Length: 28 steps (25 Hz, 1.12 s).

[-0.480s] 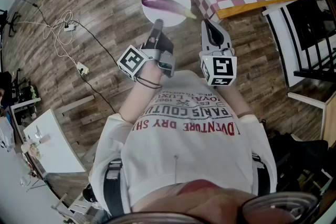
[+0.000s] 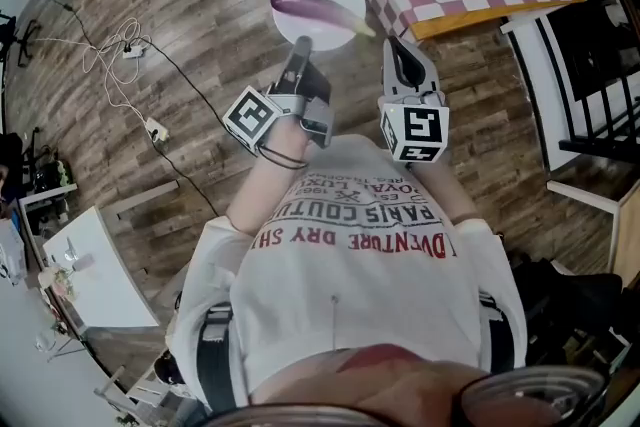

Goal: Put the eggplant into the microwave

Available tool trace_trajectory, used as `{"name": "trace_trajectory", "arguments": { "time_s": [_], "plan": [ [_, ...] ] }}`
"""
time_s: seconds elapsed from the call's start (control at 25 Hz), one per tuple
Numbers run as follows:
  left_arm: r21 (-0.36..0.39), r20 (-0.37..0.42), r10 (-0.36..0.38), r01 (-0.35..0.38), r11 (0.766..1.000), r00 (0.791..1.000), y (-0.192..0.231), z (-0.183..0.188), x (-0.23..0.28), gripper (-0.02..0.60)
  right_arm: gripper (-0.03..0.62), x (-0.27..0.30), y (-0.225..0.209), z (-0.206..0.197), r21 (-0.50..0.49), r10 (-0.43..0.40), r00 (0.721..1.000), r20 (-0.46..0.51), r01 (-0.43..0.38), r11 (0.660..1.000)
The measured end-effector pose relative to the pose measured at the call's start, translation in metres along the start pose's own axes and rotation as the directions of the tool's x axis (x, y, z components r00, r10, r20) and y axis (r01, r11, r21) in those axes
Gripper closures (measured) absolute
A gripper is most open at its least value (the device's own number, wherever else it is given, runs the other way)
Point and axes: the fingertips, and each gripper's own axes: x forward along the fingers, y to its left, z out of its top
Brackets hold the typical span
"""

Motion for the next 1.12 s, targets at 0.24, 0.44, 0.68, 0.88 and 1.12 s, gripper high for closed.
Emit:
{"name": "trace_trajectory", "arguments": {
  "time_s": [0.24, 0.44, 0.68, 0.88, 1.12],
  "plan": [
    [0.004, 0.019, 0.019, -0.019, 1.0, 1.0, 0.006, -0.002, 0.001, 0.545, 0.569, 0.005, -0.006, -0.016, 0.016, 0.011, 0.999, -0.032, -0.01, 1.0],
    [0.008, 0.026, 0.072, -0.072, 0.997, 0.997, 0.024, -0.002, -0.005, 0.545, 0.569, 0.014, -0.002, -0.029, 0.013, 0.055, 0.997, -0.06, -0.054, 0.998],
    [0.019, 0.031, 0.091, -0.091, 0.996, 0.995, 0.032, 0.021, 0.003, 0.545, 0.569, 0.037, 0.004, -0.035, 0.028, 0.059, 0.995, -0.084, -0.056, 0.998],
    [0.018, 0.014, 0.081, -0.081, 0.997, 0.997, 0.039, 0.062, 0.027, 0.545, 0.569, 0.078, 0.017, -0.028, 0.007, 0.04, 0.995, -0.088, -0.039, 0.999],
    [0.001, -0.049, 0.081, -0.081, 0.997, 0.996, 0.052, 0.125, 0.075, 0.545, 0.569, 0.147, 0.035, -0.015, 0.002, -0.012, 0.995, -0.098, 0.012, 1.0]
  ]
}}
